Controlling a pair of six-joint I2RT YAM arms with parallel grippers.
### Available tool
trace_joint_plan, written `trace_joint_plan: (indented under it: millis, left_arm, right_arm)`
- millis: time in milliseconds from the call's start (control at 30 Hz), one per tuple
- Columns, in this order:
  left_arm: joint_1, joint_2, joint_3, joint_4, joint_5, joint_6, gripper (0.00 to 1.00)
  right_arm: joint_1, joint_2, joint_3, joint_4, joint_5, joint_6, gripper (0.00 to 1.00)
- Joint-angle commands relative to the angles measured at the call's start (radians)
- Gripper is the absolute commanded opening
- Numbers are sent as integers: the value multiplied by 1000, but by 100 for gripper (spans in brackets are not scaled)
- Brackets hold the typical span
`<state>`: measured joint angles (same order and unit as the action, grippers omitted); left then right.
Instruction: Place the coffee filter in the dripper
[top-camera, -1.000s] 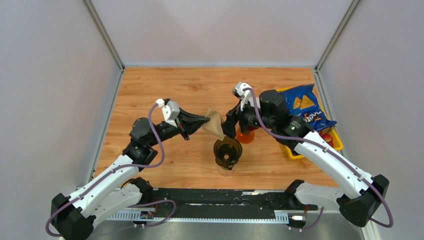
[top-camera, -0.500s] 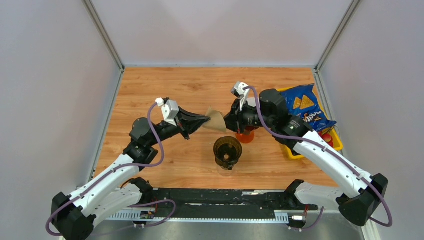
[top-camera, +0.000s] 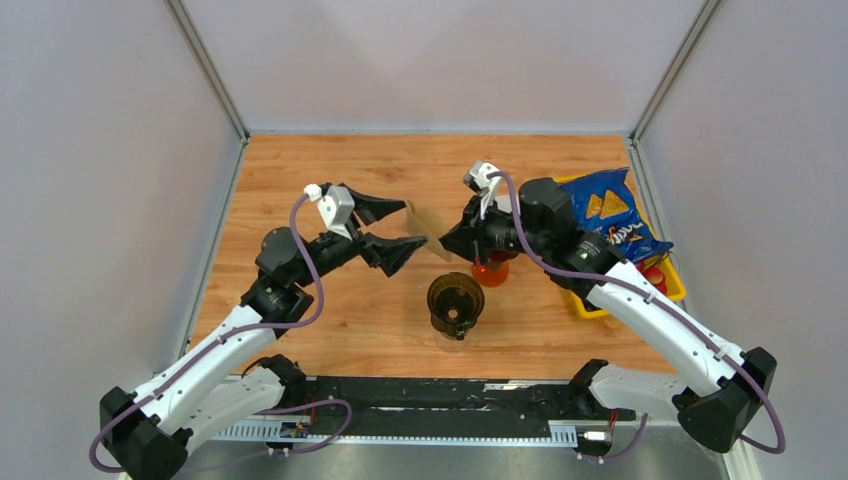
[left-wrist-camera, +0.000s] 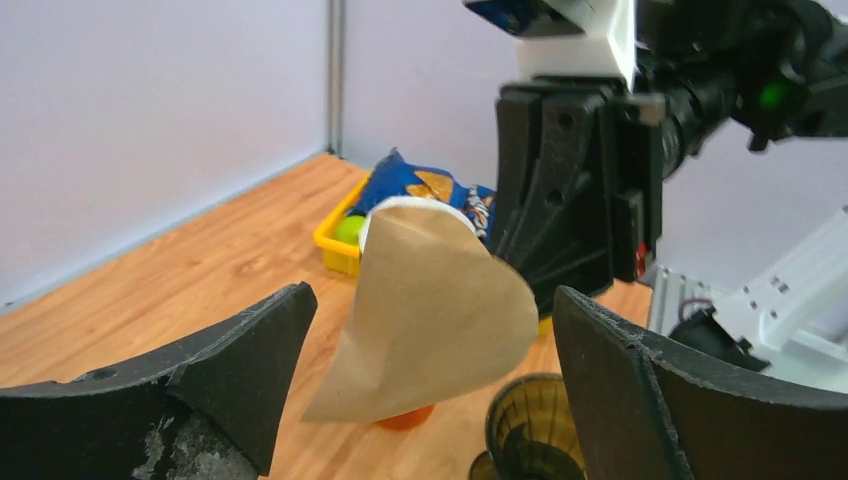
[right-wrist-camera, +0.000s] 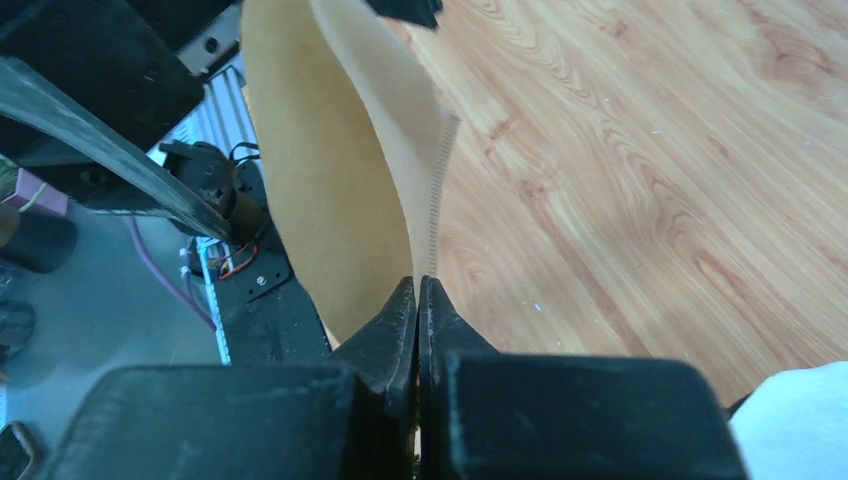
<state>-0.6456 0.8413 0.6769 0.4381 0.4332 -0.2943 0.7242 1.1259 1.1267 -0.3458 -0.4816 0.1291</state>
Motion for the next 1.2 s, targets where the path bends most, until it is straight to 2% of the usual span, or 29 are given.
trace_joint_plan:
  millis: [0,133,300,500,667,867,1100,1167]
  left_arm:
    - [-2,8,117,-117,-151,6,100]
    - [-2,48,212,-229,-299,-63,100]
    - [-2,134,300,-273,-320,-150,100]
    - [-9,223,361,-300,-359,-202,100]
    - [-39,260,383,-319,-421,-202,100]
    - [-86,288,395,-332,-600,-172,100]
    - [-114,386,474,-453,-784,-180,100]
    - [-119,399,481,-470,-817,-189,97]
  right_arm:
    - [0,-21,46,44,112,8,0]
    - [2,-4,76,39,309,39,0]
    - [62,53,129,27,633,45,0]
    - [130,128,203,9,838,62,0]
    - [161,161,224,4,902,65,0]
    - [180,177,236,4,919,54,0]
    - [187,179,240,8,935,67,0]
    - [187,178,240,7,934,73,0]
